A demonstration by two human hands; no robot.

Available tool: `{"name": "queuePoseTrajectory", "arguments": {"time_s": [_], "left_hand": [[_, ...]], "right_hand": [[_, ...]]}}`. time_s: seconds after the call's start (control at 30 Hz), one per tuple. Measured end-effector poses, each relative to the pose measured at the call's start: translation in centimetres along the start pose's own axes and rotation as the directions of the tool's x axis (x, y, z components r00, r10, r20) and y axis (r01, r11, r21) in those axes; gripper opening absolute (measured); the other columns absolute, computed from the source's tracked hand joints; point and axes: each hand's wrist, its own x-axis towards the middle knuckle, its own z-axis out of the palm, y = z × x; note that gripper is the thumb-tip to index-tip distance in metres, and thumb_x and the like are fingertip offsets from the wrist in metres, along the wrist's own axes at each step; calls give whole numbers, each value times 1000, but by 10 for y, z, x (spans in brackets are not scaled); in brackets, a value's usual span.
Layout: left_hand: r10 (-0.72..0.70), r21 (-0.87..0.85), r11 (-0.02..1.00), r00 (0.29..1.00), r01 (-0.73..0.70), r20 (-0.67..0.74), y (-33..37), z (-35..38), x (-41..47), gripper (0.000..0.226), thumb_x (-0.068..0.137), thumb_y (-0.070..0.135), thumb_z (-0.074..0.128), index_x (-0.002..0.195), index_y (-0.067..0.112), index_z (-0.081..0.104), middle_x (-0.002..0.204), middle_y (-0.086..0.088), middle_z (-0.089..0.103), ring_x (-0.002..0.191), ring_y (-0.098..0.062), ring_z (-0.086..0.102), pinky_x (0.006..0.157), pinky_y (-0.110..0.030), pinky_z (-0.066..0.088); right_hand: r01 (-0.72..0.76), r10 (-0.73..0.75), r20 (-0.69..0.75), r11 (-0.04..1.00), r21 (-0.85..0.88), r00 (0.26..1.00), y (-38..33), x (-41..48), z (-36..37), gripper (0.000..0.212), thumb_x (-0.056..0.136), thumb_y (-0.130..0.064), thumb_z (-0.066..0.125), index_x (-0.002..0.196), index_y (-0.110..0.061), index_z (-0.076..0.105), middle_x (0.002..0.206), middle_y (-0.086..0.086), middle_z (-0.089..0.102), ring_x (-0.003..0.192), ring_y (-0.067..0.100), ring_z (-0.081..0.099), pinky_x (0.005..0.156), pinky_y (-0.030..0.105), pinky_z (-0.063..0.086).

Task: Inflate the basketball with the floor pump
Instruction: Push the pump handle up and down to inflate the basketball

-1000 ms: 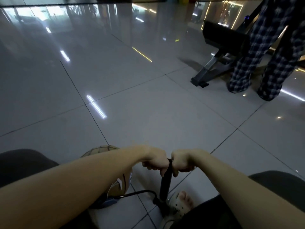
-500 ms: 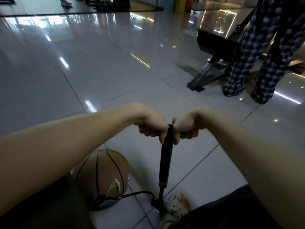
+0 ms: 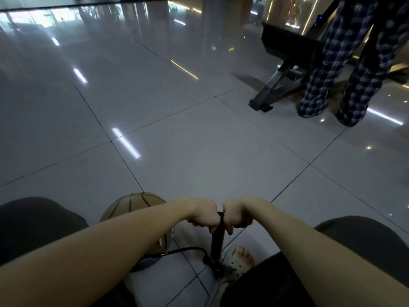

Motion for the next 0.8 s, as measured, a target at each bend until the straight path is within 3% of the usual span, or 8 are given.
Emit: {"name": "queuePoseTrajectory", "arguments": {"time_s": [0.23, 0.47, 0.6, 0.8], "left_hand": [[-34, -21, 999, 999, 35, 39, 10, -39, -53, 27, 88, 17, 71, 68, 14, 52, 57, -2, 42, 44, -18, 33, 47, -26, 26], [25, -87, 996, 999, -22, 40, 33, -152, -99, 37, 92, 15, 68, 65, 21, 43, 58, 3, 27, 51, -15, 17, 52, -29, 11], [-1, -42, 999, 996, 5, 84, 23, -117, -46, 33, 86, 11, 70, 61, 19, 49, 54, 2, 33, 47, -16, 23, 52, -30, 15], [-19, 11, 1000, 999, 19, 28, 0, -28, 17, 19, 78, 12, 72, 65, 11, 59, 55, -4, 47, 44, -21, 37, 48, -27, 31]], "right_hand": [[22, -20, 22, 997, -77, 1000, -25, -56, -37, 16, 92, -9, 62, 77, -8, 58, 52, 2, 33, 42, 16, 25, 47, 25, 21], [110, -103, -96, 991, 71, 990, -37, -130, -133, 26, 86, -5, 65, 68, -16, 50, 56, 0, 29, 49, 14, 20, 51, 28, 15], [25, -21, -74, 998, 52, 997, -16, -70, -101, 28, 84, -1, 64, 65, -14, 48, 53, 0, 30, 46, 15, 23, 50, 25, 18], [38, -38, -17, 999, 36, 999, 7, 10, -28, 17, 84, -3, 68, 71, -6, 57, 57, 6, 41, 48, 20, 34, 51, 30, 31]]}}
